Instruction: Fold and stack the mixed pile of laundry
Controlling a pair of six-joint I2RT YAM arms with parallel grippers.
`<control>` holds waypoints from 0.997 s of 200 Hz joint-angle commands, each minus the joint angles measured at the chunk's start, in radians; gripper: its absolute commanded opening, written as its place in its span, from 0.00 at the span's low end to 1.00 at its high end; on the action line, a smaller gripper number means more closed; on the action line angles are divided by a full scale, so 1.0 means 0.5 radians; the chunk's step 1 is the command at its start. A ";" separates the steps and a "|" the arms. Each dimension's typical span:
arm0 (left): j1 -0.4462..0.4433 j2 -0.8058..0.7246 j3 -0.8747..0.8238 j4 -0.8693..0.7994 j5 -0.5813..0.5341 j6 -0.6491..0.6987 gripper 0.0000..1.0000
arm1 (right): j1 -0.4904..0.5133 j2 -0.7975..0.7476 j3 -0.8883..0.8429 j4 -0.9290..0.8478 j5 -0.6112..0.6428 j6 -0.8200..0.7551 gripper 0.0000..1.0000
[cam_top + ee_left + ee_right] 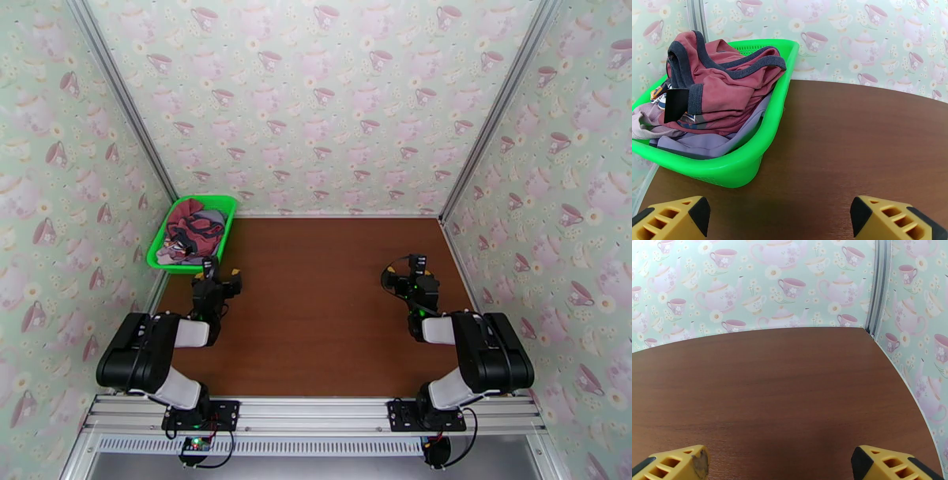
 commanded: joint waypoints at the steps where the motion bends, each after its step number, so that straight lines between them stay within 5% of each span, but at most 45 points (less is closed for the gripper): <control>1: 0.000 -0.007 0.023 -0.011 -0.013 0.034 1.00 | 0.014 -0.007 -0.004 0.032 0.035 0.026 1.00; 199: -0.019 -0.003 0.019 0.001 -0.014 0.058 1.00 | 0.015 -0.008 -0.001 0.028 0.031 0.026 1.00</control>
